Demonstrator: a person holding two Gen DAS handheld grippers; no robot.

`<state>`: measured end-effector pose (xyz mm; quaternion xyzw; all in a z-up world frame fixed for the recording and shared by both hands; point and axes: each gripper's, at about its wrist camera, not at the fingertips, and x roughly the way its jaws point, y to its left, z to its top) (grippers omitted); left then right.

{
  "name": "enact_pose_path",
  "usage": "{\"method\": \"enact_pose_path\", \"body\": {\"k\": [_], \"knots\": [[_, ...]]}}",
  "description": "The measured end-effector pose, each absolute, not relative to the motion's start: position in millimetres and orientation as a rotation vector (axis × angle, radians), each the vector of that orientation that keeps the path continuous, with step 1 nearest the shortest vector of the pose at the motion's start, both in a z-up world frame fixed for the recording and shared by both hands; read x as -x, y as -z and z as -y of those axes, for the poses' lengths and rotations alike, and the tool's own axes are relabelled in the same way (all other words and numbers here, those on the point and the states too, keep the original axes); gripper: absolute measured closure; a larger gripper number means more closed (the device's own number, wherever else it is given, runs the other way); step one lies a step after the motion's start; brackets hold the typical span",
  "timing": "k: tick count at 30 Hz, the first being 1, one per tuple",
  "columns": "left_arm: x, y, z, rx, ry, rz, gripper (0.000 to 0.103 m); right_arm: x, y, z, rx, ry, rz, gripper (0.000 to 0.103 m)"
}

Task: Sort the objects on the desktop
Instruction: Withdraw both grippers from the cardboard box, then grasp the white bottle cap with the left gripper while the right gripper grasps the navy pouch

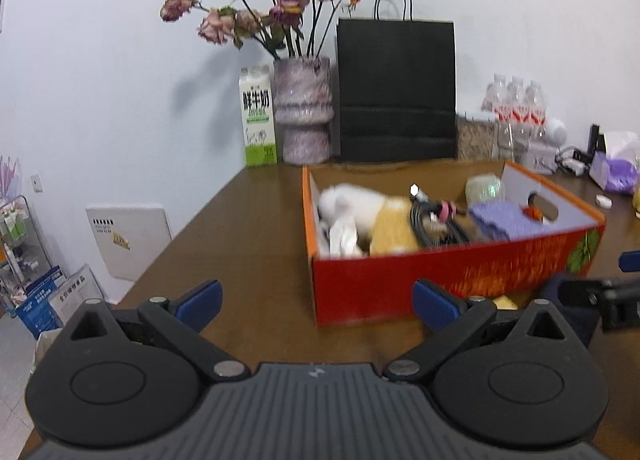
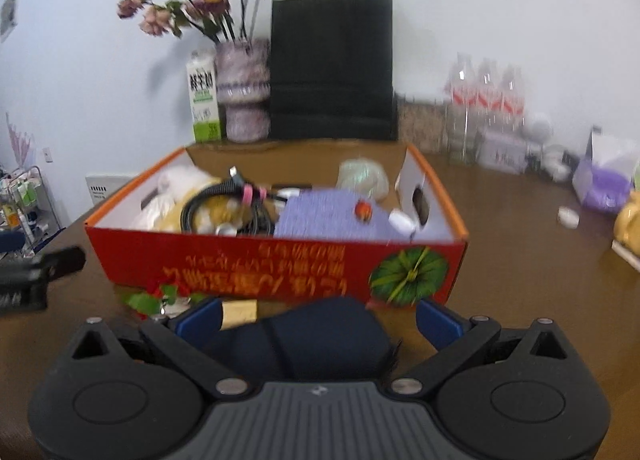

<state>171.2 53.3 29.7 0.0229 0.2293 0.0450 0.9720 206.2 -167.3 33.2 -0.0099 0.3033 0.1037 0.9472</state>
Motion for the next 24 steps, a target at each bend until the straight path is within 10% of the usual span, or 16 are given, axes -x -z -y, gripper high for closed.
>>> {"method": "enact_pose_path", "body": {"k": [24], "knots": [[-155,12,-40,-0.084,-0.024,-0.586,0.000,-206,-14,171,0.093,-0.258,-0.776,0.000]]}}
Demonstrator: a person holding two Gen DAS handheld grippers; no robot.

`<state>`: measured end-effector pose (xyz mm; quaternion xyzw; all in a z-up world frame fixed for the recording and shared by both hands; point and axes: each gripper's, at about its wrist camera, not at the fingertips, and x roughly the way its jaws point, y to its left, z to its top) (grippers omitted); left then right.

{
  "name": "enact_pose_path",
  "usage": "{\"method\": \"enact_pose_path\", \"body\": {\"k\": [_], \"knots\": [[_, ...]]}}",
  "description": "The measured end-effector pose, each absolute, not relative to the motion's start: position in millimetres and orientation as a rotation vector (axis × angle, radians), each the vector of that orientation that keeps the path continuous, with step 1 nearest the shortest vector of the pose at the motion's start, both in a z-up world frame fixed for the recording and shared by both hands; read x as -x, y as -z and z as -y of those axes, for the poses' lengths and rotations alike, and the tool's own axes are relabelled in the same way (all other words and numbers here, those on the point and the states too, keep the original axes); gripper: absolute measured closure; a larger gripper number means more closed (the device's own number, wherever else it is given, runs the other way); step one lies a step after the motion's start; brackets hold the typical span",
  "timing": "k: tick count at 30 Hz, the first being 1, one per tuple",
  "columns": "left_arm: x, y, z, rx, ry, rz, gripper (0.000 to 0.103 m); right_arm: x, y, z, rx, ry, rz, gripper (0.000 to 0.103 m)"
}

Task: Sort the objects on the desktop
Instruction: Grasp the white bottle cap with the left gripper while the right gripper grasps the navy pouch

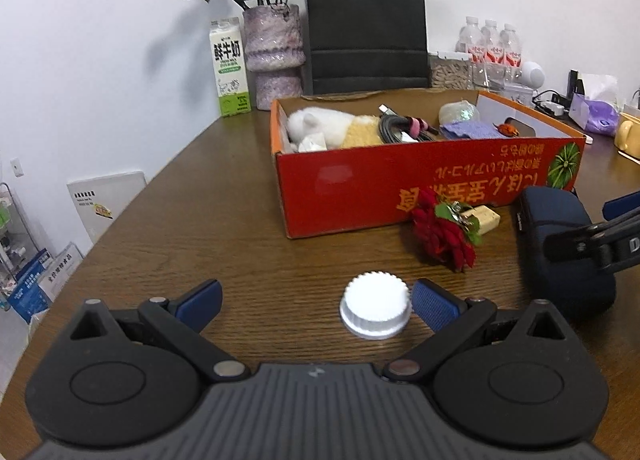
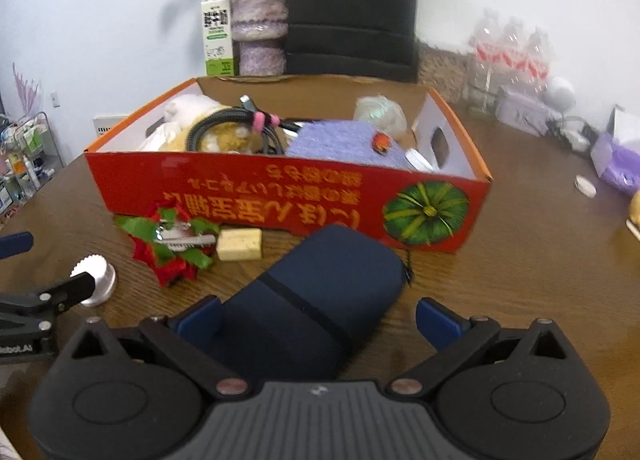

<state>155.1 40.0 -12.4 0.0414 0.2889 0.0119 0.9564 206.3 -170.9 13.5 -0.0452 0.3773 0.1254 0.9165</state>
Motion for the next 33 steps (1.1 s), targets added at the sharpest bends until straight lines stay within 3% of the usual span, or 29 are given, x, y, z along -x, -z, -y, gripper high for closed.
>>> {"method": "enact_pose_path", "body": {"k": [7,9,14,16,33], "knots": [[-163,20,-35,-0.076,-0.006,-0.614,0.000,-208,-13,180,0.038,-0.247,-0.806,0.000],[-166,20,-36,-0.064,-0.007,-0.618,0.004,-212,-12,175,0.029,-0.240,-0.809,0.000],[-167,22,-39,-0.040,0.039,-0.632,0.034,-220,0,160,0.041,-0.214,-0.824,0.003],[-166,20,-39,-0.039,0.053,-0.625,0.062,-218,3,158,0.045,-0.218,-0.812,0.006],[-162,18,-39,-0.024,0.050,-0.622,0.062,-197,-6,182,0.062,-0.267,-0.767,0.034]]}}
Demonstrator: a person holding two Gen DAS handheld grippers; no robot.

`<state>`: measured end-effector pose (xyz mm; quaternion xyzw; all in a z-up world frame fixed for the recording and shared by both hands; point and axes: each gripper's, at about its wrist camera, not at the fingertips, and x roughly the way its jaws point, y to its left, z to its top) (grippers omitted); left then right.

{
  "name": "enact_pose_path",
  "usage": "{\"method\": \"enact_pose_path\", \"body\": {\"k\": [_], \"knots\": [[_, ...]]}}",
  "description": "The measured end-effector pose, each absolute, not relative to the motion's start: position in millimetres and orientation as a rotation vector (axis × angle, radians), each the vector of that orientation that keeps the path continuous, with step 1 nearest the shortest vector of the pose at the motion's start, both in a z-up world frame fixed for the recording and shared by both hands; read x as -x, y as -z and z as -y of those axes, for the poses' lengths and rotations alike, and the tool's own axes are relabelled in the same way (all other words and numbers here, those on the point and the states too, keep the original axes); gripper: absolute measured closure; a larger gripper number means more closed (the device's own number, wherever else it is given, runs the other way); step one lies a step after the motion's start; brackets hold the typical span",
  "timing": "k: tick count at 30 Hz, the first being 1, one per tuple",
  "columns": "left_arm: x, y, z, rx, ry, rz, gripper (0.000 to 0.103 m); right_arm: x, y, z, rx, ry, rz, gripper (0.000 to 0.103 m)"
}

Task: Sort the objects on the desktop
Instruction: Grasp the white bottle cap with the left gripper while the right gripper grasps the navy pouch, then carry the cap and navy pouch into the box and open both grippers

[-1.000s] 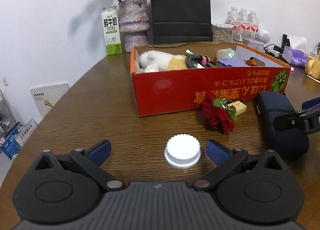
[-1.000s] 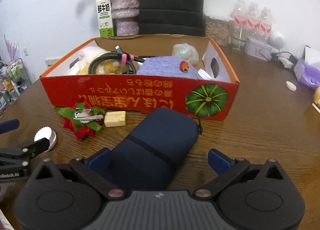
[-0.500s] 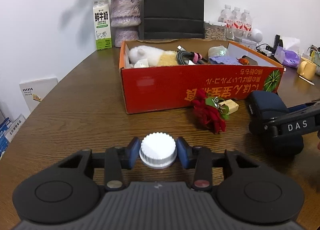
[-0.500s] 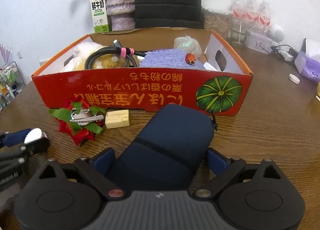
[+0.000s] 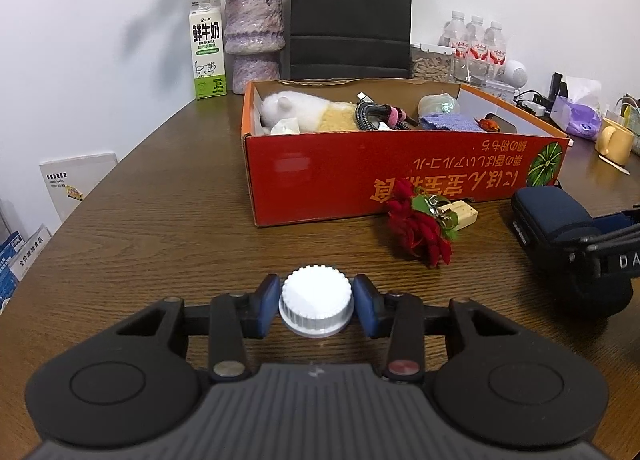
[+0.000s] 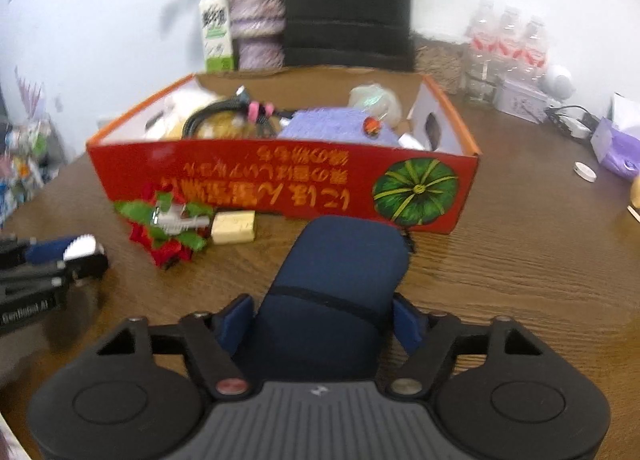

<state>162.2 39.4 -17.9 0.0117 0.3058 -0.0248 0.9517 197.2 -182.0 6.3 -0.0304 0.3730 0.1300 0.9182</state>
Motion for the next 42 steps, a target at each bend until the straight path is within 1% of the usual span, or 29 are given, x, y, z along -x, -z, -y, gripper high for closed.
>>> {"method": "enact_pose_path", "body": {"k": [6,12,23,33,37,42], "knots": [[-156,9,-38,-0.029,0.046,-0.574,0.062,-192,-8,186,0.028,-0.268,-0.751,0.039],[-150,-7,-40,-0.010,0.042,-0.530,0.062,-182,-15,186,0.027,-0.278,-0.717,0.040],[-157,-50,-33,0.003,0.068,-0.419,0.062,-174,-60,192,0.004,-0.305,-0.583,0.040],[-205,-83,-11,0.026,0.108,-0.346,0.062,-229,-100,196,0.012,-0.285,-0.482,0.040],[-241,-88,-2,0.059,0.122,-0.346,0.062,-267,-101,193,0.030,-0.278,-0.481,0.040],[-286,-81,14,0.064,0.127,-0.376,0.062,-314,-88,188,0.042,-0.288,-0.502,0.040]]}}
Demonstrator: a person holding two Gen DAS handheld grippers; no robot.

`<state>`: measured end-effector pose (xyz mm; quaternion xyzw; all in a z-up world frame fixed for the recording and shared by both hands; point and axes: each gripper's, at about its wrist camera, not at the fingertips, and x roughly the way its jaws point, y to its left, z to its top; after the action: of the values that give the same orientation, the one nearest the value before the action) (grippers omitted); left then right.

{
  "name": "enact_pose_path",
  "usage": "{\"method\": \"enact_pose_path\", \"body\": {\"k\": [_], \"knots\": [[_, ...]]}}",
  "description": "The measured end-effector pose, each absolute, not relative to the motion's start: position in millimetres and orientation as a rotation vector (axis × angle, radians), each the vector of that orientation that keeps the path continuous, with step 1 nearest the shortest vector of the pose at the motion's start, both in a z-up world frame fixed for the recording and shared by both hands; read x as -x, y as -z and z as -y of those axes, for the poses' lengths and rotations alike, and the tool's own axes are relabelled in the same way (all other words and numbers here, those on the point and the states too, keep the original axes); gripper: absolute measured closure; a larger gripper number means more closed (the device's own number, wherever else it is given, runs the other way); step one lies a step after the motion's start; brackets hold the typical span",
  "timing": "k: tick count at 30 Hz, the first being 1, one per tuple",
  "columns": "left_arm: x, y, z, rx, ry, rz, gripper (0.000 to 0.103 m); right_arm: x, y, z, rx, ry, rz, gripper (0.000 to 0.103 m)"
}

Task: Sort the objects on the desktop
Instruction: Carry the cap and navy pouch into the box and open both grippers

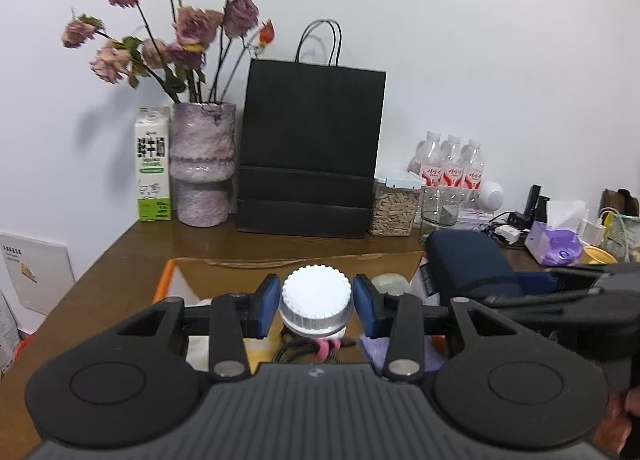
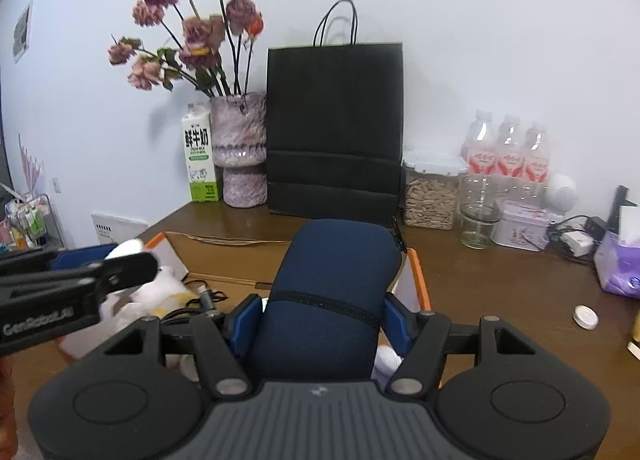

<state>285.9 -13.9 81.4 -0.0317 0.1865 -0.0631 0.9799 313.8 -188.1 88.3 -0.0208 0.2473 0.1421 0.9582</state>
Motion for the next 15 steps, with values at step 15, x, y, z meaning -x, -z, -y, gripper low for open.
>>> {"method": "enact_pose_path", "body": {"k": [15], "knots": [[-352,-33,26,0.045,0.043,-0.501,0.062,-372,-40,200,-0.018,-0.344,-0.555,0.039]]}}
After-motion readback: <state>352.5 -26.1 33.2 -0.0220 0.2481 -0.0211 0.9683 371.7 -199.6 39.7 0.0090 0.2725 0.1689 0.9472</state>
